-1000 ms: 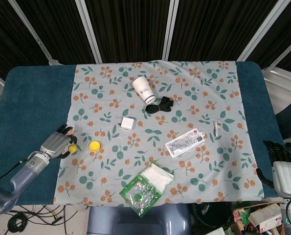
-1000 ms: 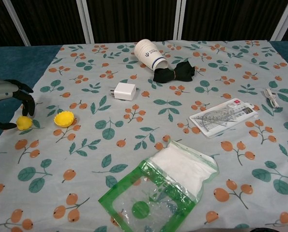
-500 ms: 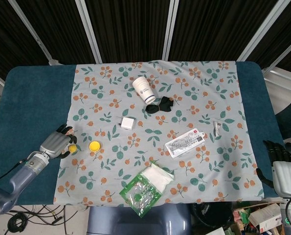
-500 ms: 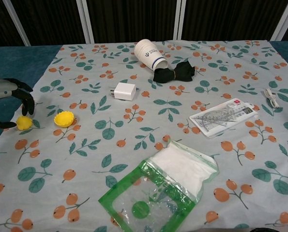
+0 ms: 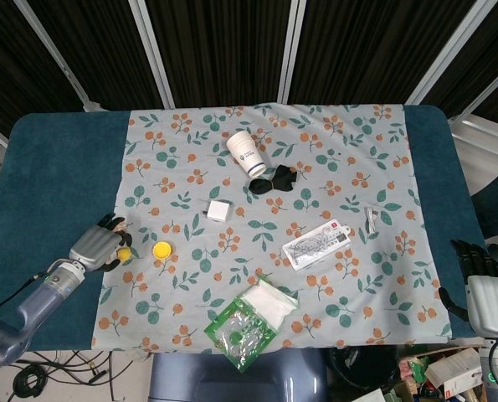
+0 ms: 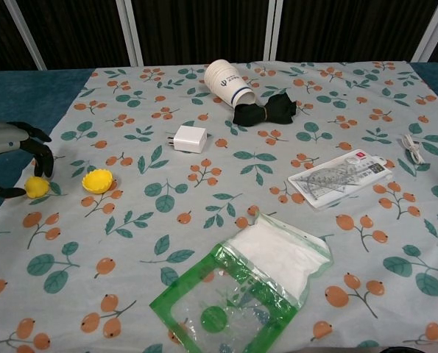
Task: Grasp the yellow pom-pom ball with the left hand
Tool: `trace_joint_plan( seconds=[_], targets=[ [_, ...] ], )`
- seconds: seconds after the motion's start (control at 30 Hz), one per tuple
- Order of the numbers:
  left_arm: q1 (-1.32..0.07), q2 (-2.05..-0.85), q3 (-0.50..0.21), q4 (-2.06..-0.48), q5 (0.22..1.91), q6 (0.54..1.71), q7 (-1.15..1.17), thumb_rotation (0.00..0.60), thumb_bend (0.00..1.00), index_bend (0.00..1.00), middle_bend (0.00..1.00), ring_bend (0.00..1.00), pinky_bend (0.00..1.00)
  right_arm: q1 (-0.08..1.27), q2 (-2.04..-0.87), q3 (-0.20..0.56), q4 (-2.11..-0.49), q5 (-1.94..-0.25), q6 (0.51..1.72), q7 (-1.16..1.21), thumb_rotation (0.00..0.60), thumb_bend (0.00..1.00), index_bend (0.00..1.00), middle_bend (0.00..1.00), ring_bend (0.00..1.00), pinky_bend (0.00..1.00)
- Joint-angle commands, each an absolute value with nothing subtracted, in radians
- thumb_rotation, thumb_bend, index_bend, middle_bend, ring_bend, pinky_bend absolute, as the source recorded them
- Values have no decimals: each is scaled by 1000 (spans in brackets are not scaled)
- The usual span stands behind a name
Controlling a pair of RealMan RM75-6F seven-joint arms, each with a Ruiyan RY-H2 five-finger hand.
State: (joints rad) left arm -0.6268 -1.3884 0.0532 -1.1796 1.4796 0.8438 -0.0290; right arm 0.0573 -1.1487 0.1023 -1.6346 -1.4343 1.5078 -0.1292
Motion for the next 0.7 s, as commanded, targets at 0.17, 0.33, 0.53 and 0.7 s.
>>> trace_joint_plan(
  seconds=[0.17, 0.33, 0.53, 0.7],
  targets=[
    [-626, -1394, 53, -1174, 1483, 850, -32, 600, 337, 401, 402, 65, 0, 57, -1151, 104, -1634, -1433, 1511, -133, 600, 223, 109, 103, 101, 199],
    [-628, -1404, 56, -1165, 1490, 850, -33, 600, 336, 409, 415, 64, 0, 57, -1152, 105, -1635, -1429, 1509, -135, 600, 223, 109, 105, 102, 199],
    [-628, -1415, 59, -1151, 1493, 847, -40, 600, 337, 410, 417, 64, 0, 57, -1152, 106, -1636, -1426, 1508, -133, 600, 223, 109, 107, 102, 199],
    [-628, -1418, 60, -1147, 1499, 853, -47, 600, 340, 430, 455, 90, 9, 57, -1152, 107, -1636, -1425, 1508, -134, 600, 223, 109, 107, 102, 199]
  ],
)
